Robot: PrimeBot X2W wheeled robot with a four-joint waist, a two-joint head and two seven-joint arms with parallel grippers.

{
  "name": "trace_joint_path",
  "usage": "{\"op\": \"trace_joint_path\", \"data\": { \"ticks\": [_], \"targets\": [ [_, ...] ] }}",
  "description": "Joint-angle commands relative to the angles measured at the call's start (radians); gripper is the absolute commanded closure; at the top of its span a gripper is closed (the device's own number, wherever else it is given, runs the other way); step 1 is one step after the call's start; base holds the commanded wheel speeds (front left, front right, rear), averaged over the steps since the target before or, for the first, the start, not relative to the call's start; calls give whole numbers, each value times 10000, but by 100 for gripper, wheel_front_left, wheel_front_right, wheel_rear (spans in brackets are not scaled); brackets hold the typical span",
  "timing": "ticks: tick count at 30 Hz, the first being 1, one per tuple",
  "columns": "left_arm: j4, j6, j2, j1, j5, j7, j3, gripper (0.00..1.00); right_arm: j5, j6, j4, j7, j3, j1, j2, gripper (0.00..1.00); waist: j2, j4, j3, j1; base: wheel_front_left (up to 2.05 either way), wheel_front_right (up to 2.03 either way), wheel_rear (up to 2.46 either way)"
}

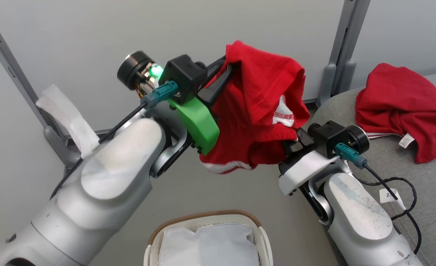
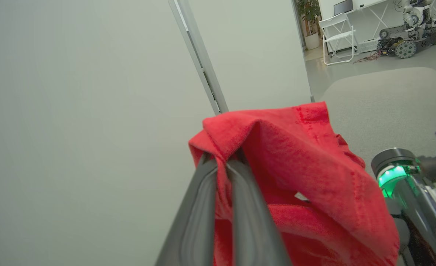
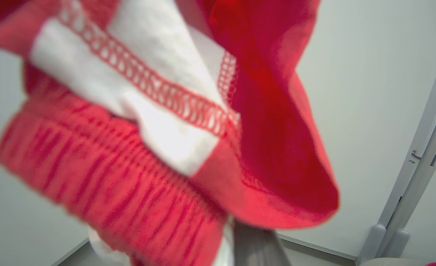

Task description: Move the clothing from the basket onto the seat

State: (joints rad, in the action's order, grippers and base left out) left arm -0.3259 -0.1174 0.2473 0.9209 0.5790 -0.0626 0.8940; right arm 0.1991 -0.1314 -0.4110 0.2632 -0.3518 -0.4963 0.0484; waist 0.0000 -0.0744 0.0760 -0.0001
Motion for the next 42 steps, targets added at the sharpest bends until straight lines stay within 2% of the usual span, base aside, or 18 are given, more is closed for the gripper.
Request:
{"op": "trace_joint_path", "data": {
  "ticks": [1, 4, 6, 7, 8, 9, 16, 27, 35, 42],
  "targets": [
    [35, 104, 90, -403, 210, -44, -51, 100, -81, 14, 68, 23, 31, -125, 37, 100, 0, -25, -19, 1, 0, 0, 0],
    [50, 313, 164, -1124, 508, -228, -123, 100, -180, 14, 157, 23, 142, -158, 40, 100, 0, -79, -56, 1, 0, 0, 0],
    [30, 424, 208, -1584, 638, -452, -138, 83, -214, 14, 201, 23, 185, -178, 35, 100, 0, -120, -82, 1, 0, 0, 0],
    [7, 503, 227, -1847, 696, -632, -167, 55, -257, 14, 232, 23, 213, -189, 35, 100, 0, -144, -92, 1, 0, 0, 0],
    [-23, 554, 217, -2088, 764, -783, -184, 16, -282, 14, 247, 23, 241, -195, 35, 100, 0, -163, -100, 1, 0, 0, 0],
    [-52, 604, 206, -2356, 809, -1001, -207, 0, -313, 14, 240, 23, 280, -185, 35, 100, 0, -182, -112, 1, 0, 0, 0],
    [-355, 721, 117, -3929, 874, -1860, -176, 0, -607, 14, 149, 23, 705, 72, 37, 100, 0, -275, -152, 1, 0, 0, 0],
    [-207, 642, -214, -6306, 170, -2036, -639, 0, -989, 14, -18, 23, 1549, 776, 38, 100, 0, -509, -87, 1, 0, 0, 0],
    [83, 521, -453, -7212, -561, -2031, -1498, 0, -1198, 14, -71, 23, 2036, 1180, 34, 100, 0, -730, -46, 1, 0, 0, 0],
    [111, 349, -678, -7528, -1112, -2032, -1832, 0, -1411, 14, -72, 23, 2476, 1133, 40, 100, 0, -1094, -83, 1, 0, 0, 0]
  ]
}}
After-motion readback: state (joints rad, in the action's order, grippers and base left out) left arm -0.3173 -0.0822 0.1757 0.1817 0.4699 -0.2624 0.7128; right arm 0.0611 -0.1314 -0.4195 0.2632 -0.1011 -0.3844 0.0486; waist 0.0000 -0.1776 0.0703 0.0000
